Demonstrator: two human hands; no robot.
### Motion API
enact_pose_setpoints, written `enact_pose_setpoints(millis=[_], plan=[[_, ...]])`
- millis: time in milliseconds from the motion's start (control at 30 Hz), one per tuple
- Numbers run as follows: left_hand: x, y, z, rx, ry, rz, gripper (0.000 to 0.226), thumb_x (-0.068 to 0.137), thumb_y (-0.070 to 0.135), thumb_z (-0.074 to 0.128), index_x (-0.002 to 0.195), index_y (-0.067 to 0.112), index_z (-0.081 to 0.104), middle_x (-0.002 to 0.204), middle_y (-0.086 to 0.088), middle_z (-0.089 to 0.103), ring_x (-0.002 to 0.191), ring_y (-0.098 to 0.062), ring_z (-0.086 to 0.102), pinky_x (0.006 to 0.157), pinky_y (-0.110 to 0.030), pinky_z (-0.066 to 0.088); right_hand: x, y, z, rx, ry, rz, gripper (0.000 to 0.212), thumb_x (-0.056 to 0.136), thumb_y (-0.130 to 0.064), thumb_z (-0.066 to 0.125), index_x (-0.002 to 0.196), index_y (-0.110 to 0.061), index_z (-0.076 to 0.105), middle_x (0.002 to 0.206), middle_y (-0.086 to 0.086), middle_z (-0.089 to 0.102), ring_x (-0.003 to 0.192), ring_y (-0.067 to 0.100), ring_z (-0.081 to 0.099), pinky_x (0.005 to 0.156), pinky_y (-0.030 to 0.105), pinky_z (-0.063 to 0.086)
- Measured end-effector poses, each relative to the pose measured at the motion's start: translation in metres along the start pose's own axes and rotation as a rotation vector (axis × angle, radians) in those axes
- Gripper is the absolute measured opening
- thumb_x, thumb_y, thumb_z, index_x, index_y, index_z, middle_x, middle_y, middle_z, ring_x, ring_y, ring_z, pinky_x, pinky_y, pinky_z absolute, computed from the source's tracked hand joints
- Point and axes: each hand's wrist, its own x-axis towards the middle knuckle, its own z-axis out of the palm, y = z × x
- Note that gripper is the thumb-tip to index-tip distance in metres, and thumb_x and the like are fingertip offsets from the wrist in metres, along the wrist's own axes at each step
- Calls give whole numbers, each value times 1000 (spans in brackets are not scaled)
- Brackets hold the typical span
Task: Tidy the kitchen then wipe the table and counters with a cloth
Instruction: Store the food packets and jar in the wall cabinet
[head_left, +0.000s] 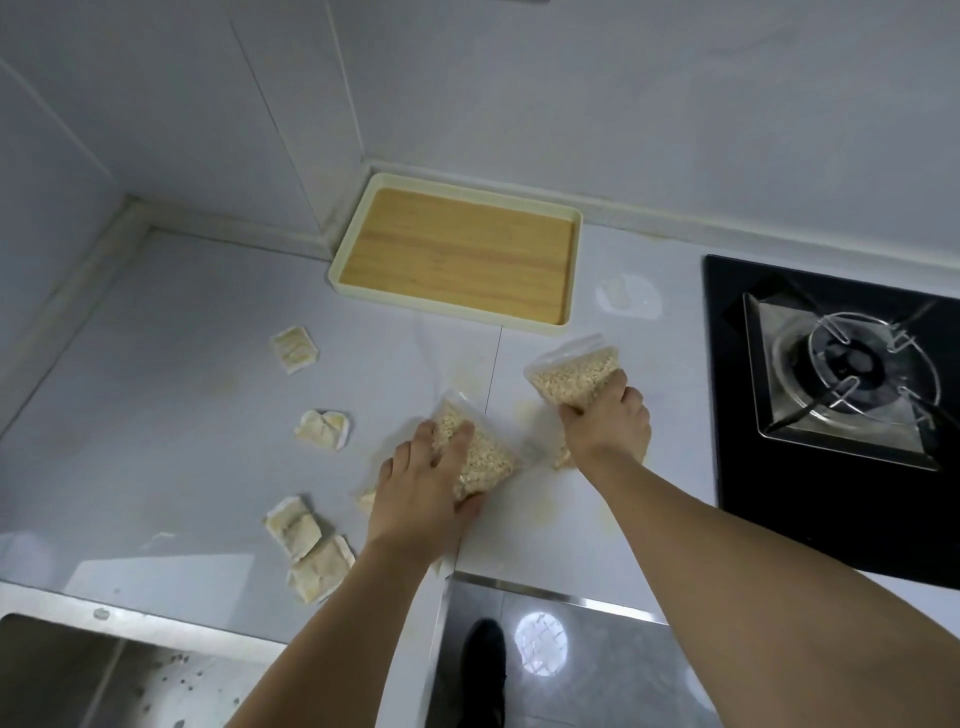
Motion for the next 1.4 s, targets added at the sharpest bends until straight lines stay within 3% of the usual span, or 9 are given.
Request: enact_pose_setpoints(millis=[133,300,567,900,1133,1300,1400], plan=[[3,-6,-4,-34,35,45,65,95,48,46,152,30,21,152,-13,28,134,-31,30,109,-41,28,3,1,-6,42,22,-31,58,93,-33,57,139,-5,34,132,16,45,122,34,43,102,42,35],[-6,-2,-18,-233,99,-20,60,96,38,50,151,28,27,151,-8,29,134,-26,30,108,-36,31,-8,-7,-25,280,30,-21,39,93,-24,57,125,-5,47,122,15,51,113,35,49,95,48,43],[-31,16,-83,-540,443,-118,54,95,30,55,147,26,38,146,-7,35,129,-27,42,103,-38,40,-54,-56,-82,456,111,-248,28,92,-23,58,116,-10,51,111,8,53,104,30,54,87,43,48],[-79,25,-244,-705,903,-84,56,95,29,56,147,22,37,143,-10,36,127,-27,42,106,-30,33,-128,-137,-211,757,294,-531,30,91,-27,60,117,-14,55,113,6,55,106,27,55,93,42,47],[-115,39,-364,-714,1160,49,53,97,34,51,146,27,34,145,-10,31,130,-30,40,108,-45,37,-180,-188,-310,878,439,-795,38,91,-32,59,124,-13,52,112,5,52,105,25,54,94,42,46],[-147,64,-443,-835,1384,181,53,95,25,57,145,19,40,140,-12,37,125,-27,42,103,-24,29,-218,-218,-382,1027,559,-988,46,89,-41,60,125,-15,51,105,-2,50,96,15,51,88,33,48],[-163,78,-482,-871,1470,249,52,96,26,56,145,20,40,140,-10,37,125,-23,43,102,-22,28,-237,-232,-420,1096,620,-1074,46,91,-41,59,128,-16,50,108,-4,48,103,14,51,89,27,45]])
